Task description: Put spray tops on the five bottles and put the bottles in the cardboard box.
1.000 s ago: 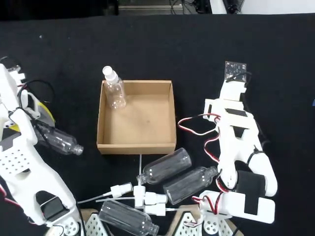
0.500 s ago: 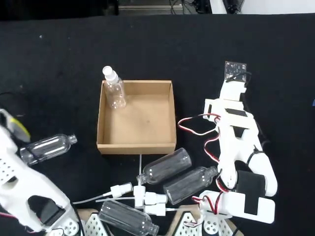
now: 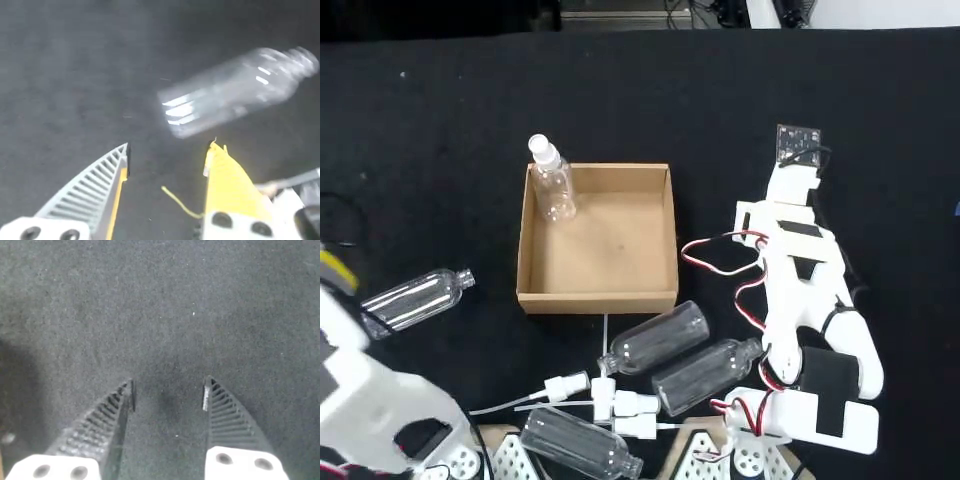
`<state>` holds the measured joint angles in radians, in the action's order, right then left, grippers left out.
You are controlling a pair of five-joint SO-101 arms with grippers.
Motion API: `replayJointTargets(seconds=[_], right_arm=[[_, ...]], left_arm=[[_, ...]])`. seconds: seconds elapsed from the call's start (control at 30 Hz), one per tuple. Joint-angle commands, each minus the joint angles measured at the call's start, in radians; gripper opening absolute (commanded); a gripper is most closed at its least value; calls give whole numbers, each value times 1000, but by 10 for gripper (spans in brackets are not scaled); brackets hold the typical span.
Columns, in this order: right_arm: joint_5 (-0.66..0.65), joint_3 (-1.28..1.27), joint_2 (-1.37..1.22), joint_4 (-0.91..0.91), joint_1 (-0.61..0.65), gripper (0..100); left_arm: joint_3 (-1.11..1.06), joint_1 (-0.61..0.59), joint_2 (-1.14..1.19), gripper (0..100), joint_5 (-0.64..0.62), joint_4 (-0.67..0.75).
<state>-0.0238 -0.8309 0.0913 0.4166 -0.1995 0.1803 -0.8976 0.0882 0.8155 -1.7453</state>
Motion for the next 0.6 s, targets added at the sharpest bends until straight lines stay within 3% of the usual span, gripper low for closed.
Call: replayJointTargets(seconds=[0.0,0.13,0.3,0.4,0.57], right_arm=[[-2,53,5,-8,-3,194],[-2,53,5,-6,-3,194],[-2,53,5,-6,-3,194],[-2,53,5,-6,-3,194],[-2,53,5,-6,-3,194]], left_arm=[[-229,157,-247,232,64,38],[-414,269,-394,245,235,158],[-593,329,-496,366,489,215],[-665,325,-500,360,554,327],[-788,300,-499,361,560,554]])
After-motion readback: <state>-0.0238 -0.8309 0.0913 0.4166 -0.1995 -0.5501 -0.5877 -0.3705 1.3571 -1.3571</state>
